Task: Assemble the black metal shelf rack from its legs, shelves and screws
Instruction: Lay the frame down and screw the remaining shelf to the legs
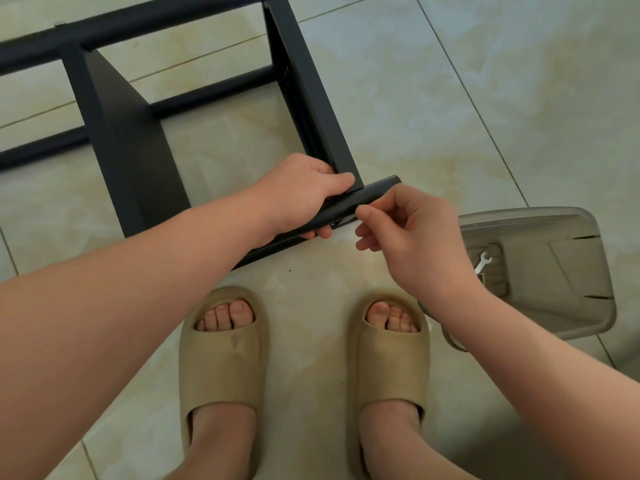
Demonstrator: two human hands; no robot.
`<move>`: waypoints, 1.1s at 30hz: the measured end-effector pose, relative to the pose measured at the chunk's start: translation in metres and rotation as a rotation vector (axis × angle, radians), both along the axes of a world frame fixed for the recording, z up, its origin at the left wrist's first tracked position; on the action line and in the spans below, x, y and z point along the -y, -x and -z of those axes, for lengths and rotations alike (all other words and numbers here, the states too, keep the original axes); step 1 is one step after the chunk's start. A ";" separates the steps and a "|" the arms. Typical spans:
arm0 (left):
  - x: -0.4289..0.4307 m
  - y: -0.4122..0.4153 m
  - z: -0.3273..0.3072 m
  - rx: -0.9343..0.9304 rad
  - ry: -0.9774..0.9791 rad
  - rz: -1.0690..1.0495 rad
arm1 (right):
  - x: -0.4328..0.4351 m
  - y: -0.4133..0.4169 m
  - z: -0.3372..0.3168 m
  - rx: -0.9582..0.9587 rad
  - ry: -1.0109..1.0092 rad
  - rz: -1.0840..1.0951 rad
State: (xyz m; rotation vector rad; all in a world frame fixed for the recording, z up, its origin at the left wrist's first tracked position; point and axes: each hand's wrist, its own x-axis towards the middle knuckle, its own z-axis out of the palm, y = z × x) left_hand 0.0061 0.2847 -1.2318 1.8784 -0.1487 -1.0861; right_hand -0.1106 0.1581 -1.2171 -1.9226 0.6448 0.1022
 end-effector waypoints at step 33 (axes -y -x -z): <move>-0.006 0.000 0.003 0.023 0.062 -0.017 | 0.019 -0.010 -0.007 -0.095 0.168 -0.258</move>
